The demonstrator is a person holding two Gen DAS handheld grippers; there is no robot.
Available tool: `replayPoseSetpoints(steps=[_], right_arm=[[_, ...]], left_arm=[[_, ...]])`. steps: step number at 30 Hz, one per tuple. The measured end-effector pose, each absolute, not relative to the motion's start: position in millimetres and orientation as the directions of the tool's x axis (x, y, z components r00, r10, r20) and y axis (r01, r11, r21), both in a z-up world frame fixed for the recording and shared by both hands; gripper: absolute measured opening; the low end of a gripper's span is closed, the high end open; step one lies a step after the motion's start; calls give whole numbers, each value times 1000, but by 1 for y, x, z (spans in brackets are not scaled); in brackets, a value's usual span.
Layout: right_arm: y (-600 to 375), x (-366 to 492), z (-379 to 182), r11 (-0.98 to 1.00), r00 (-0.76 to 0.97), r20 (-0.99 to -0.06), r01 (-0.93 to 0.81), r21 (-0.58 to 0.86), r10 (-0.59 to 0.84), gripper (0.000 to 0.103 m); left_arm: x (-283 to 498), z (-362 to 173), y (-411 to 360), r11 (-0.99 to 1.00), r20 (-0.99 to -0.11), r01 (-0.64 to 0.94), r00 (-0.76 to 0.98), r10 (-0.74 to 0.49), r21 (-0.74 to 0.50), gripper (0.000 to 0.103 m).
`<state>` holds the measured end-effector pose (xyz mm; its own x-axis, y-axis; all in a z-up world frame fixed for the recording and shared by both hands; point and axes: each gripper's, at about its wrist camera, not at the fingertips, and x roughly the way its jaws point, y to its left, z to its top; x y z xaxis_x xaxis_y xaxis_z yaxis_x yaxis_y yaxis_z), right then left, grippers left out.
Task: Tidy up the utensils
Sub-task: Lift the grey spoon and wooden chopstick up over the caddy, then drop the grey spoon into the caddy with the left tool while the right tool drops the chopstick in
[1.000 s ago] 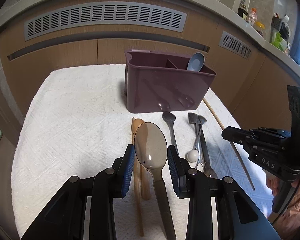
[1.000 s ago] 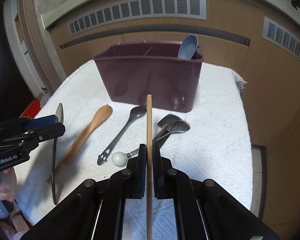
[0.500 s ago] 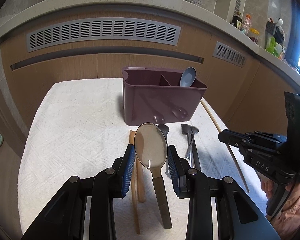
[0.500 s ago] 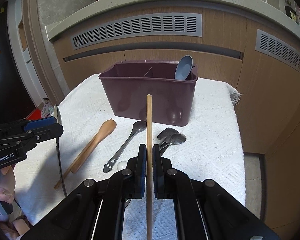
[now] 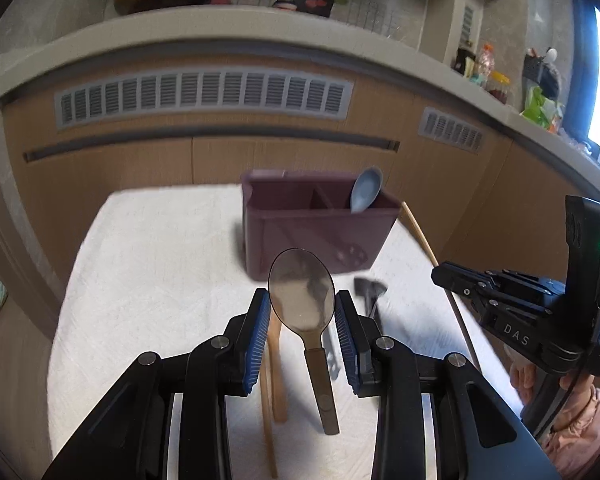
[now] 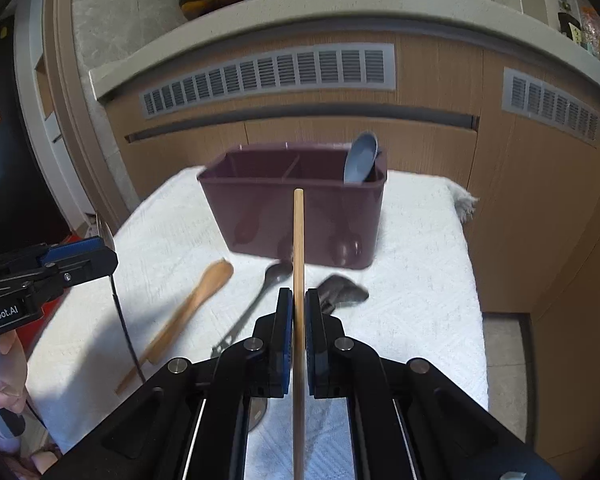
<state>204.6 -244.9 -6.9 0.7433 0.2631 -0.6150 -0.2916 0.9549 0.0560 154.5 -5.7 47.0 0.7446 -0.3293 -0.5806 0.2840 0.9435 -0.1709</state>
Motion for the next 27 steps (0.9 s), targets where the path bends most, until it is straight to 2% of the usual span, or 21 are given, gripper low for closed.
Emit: replayPoseSetpoints(steps=[4, 7, 10, 13, 21, 27], right_arm=[[-243, 205, 45, 959, 833, -491, -285, 12, 254, 5], [-240, 215, 101, 964, 907, -346, -265, -24, 241, 5], [-238, 237, 138, 968, 936, -262, -250, -20, 237, 5], [-234, 259, 151, 970, 946, -222, -244, -14, 234, 5], [-225, 321, 122, 976, 944, -254, -219, -2, 212, 5], [-226, 351, 75, 976, 912, -353, -218, 21, 211, 5]], left_arm=[[166, 105, -9, 931, -473, 336, 802, -364, -146, 34], [179, 147, -12, 934, -377, 338, 855, -355, -113, 34], [197, 175, -14, 943, -289, 320, 898, -331, -87, 34], [224, 183, -15, 941, -264, 321, 904, -337, -104, 34], [296, 149, -13, 950, -326, 289, 892, -312, -120, 34], [322, 103, -22, 945, -410, 293, 852, -326, -144, 34]])
